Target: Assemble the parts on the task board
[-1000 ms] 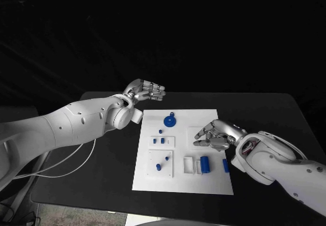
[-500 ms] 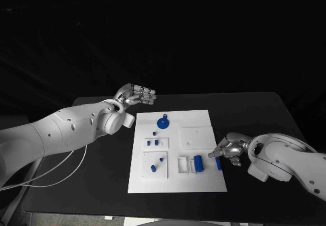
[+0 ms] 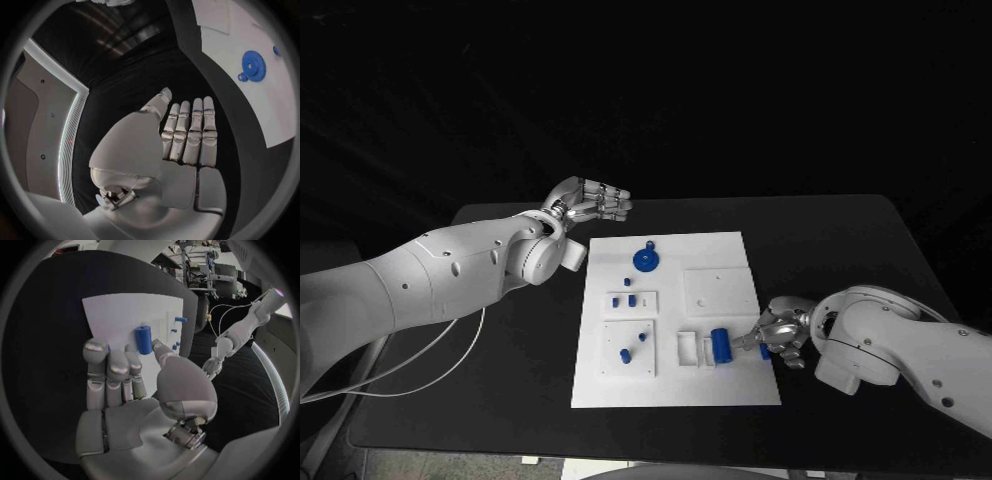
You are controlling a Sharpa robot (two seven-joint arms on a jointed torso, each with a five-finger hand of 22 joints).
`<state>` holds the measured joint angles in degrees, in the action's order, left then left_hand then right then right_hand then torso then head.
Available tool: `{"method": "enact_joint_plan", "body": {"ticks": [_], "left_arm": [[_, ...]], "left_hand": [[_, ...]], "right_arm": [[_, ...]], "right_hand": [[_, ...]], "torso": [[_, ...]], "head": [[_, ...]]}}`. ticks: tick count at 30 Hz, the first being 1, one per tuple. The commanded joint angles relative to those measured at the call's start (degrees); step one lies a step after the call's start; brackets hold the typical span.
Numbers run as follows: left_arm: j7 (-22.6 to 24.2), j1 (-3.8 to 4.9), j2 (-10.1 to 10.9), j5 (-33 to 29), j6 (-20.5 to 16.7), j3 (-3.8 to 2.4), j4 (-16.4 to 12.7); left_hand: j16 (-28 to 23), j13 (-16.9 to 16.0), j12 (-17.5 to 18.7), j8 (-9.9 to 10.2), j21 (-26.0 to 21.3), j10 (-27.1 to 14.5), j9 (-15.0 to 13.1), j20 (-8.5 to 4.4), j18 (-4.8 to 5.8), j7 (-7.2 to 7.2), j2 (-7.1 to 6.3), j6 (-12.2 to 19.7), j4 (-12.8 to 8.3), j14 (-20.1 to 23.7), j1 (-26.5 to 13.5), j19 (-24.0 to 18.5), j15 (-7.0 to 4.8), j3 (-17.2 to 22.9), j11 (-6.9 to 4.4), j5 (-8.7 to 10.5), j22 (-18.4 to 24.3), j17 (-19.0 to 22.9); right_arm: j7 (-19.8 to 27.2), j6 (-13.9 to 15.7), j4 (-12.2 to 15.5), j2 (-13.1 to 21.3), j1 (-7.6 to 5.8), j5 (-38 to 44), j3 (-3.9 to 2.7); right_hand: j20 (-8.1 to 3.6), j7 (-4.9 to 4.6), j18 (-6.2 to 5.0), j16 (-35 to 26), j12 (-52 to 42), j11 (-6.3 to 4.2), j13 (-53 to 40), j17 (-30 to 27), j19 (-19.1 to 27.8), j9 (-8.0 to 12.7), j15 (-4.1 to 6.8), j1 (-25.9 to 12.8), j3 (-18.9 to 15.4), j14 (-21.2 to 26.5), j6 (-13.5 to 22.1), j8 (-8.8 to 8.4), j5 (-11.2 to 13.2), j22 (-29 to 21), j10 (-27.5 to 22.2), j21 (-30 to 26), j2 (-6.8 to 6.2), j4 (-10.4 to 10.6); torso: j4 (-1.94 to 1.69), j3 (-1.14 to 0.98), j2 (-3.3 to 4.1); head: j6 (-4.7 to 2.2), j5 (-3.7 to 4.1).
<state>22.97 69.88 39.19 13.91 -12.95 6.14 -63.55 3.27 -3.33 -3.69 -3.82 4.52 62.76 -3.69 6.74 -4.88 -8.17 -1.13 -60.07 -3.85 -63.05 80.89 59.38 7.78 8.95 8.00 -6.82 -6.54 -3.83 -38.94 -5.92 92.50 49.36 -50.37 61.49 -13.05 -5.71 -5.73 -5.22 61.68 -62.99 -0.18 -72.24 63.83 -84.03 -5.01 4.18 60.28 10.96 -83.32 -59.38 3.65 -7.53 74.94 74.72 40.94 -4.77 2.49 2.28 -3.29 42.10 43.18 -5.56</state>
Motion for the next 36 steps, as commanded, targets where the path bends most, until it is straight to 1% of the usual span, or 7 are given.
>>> {"method": "enact_joint_plan", "body": {"ticks": [1,16,20,24,30,33,36], "left_arm": [[0.8,-0.01,-0.2,-0.5,0.4,-0.02,-0.2],[0.7,0.0,-0.5,-0.5,0.5,0.0,-0.5],[0.7,0.0,-0.5,-0.5,0.5,0.0,-0.5],[0.6,0.0,-0.5,-0.5,0.5,0.0,-0.5],[0.6,0.0,-0.5,-0.5,0.6,0.0,-0.5],[0.6,0.01,-0.5,-0.5,0.6,0.0,-0.6],[0.6,0.01,-0.4,-0.5,0.6,0.0,-0.6]], "left_hand": [[0.2,0.0,0.1,0.1,0.1,-0.1,0.0,0.15,0.31,0.1,0.29,0.1,0.1,0.1,-0.1,0.3,0.05,-0.2,-0.07,0.17,0.1,0.0],[0.2,0.0,0.1,0.1,0.1,-0.1,0.0,0.15,0.31,0.1,0.29,0.1,0.1,0.1,-0.1,0.3,0.05,-0.2,-0.07,0.17,0.1,0.0],[0.2,0.0,0.1,0.2,0.1,-0.2,0.0,0.16,0.31,0.09,0.35,0.1,0.1,0.2,-0.2,0.3,0.08,-0.3,-0.07,0.16,0.2,0.0],[0.2,0.0,0.1,0.2,0.1,-0.2,0.0,0.16,0.31,0.09,0.35,0.1,0.1,0.2,-0.2,0.3,0.08,-0.3,-0.07,0.16,0.2,0.0],[0.2,0.0,0.1,0.2,0.1,-0.2,0.0,0.16,0.31,0.09,0.35,0.1,0.1,0.2,-0.2,0.3,0.08,-0.3,-0.07,0.16,0.2,0.0],[0.2,0.0,0.1,0.2,0.1,-0.2,0.0,0.16,0.31,0.09,0.35,0.1,0.1,0.2,-0.2,0.3,0.08,-0.3,-0.07,0.16,0.2,0.0],[0.2,0.0,0.1,0.1,0.1,-0.2,0.0,0.17,0.31,0.09,0.4,0.1,0.2,0.2,-0.2,0.3,0.08,-0.3,-0.06,0.15,0.3,0.0]], "right_arm": [[-2.6,-0.2,-0.6,-1.1,0.03,1.2,0.21],[-2.6,-1.0,-3.3,-4.7,0.03,2.3,0.58],[-2.6,-1.4,-4.4,-5.7,0.03,2.5,1.14],[-2.5,-1.5,-5.4,-6.5,0.03,2.6,1.66],[-2.5,-1.7,-6.6,-7.2,0.03,2.7,2.0],[-2.5,-1.6,-7.1,-7.5,0.03,2.7,2.32],[-2.5,-1.3,-7.4,-7.7,0.03,2.8,2.86]], "right_hand": [[0.49,0.01,-0.57,0.2,-0.4,0.17,-0.1,0.2,-2.9,0.0,-0.17,-0.1,0.2,-0.1,0.4,0.0,0.4,3.0,0.2,0.1,-0.81,0.6],[0.57,-0.08,-0.52,0.4,-0.6,0.26,-0.4,0.8,-3.0,-0.2,-0.25,0.2,0.4,-0.2,0.8,0.01,1.0,3.5,0.2,0.2,-1.65,2.3],[0.59,-0.12,-0.52,0.3,-0.6,0.3,-0.4,0.8,-2.9,-0.2,-0.28,0.2,0.2,-0.1,1.0,0.04,1.0,3.6,0.1,0.1,-1.82,2.5],[0.59,-0.09,-0.47,0.3,-0.7,0.27,-0.5,0.9,-3.0,-0.3,-0.27,0.4,-0.1,-0.2,0.8,0.01,0.8,3.8,0.1,0.0,-0.97,1.6],[0.55,-0.01,-0.37,0.3,-0.9,0.2,-0.5,1.1,-3.0,-0.4,-0.24,0.2,-1.0,-0.2,0.4,-0.01,0.4,4.1,0.2,-0.1,1.08,-1.7],[0.51,0.06,-0.32,0.3,-0.9,0.16,-0.5,1.1,-3.0,-0.4,-0.21,0.3,-1.5,-0.2,0.0,0.01,-0.1,4.1,0.2,-0.1,2.31,-3.3],[0.51,0.02,-0.29,0.3,-1.1,0.15,-0.7,1.2,-3.0,-0.2,-0.19,0.8,-1.5,-0.2,0.0,-0.01,-0.5,4.2,0.2,0.0,4.66,-5.3]], "torso": [[-0.06,-0.06,0.09],[-0.03,-0.01,0.12],[0.01,-0.09,0.14],[0.05,-0.09,0.17],[0.08,-0.07,0.14],[0.1,-0.07,0.16],[0.13,-0.06,0.16]], "head": [[0.06,-0.18],[0.35,-0.74],[0.42,-0.93],[0.64,-1.11],[0.74,-1.32],[0.8,-1.39],[0.88,-1.46]]}}
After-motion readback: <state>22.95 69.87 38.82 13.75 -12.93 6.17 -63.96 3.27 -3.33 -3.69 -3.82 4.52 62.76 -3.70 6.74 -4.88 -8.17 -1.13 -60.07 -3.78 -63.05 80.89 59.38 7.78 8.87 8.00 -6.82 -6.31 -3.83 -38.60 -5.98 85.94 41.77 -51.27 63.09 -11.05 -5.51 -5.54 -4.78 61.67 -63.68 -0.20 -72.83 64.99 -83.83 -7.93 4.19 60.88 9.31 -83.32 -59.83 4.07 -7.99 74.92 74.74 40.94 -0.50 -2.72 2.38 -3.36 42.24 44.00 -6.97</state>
